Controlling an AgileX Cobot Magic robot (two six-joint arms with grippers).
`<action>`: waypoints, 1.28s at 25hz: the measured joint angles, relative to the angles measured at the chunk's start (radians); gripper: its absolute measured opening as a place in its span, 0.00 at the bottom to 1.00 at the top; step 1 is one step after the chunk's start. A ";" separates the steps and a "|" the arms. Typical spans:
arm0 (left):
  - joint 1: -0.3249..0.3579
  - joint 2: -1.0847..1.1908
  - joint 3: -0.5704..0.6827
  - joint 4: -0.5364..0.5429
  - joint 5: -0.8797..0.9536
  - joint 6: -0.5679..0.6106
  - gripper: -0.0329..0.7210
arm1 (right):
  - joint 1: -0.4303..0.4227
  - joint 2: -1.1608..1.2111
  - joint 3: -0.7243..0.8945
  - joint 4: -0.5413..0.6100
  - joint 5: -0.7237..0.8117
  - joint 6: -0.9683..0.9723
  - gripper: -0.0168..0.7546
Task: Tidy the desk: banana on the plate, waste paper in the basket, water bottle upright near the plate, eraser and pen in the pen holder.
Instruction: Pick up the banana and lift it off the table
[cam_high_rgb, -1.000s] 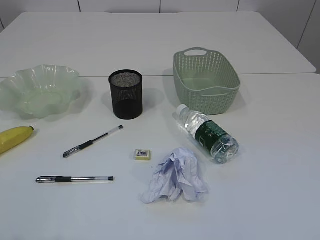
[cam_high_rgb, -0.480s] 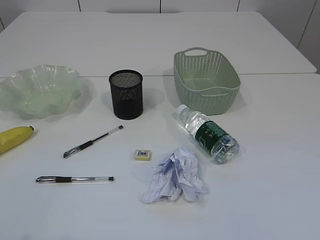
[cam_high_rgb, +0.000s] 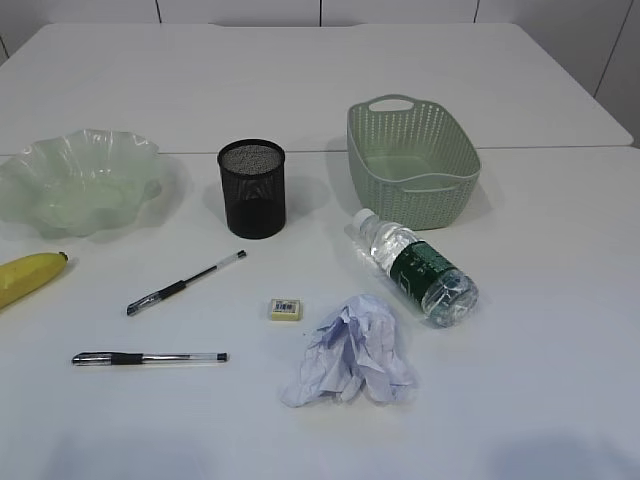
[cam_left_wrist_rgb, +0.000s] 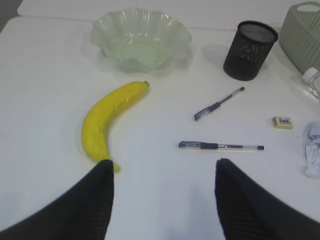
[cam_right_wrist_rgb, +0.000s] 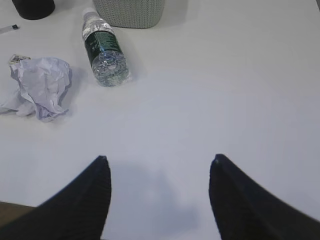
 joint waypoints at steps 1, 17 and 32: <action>0.000 0.039 -0.008 0.000 0.000 0.000 0.65 | 0.000 0.031 -0.014 0.001 -0.008 -0.002 0.62; -0.010 0.490 -0.246 0.189 -0.200 -0.006 0.65 | 0.000 0.210 -0.046 0.028 -0.256 -0.025 0.62; -0.134 1.035 -0.382 0.413 -0.131 -0.029 0.65 | 0.000 0.305 -0.046 0.134 -0.178 -0.002 0.62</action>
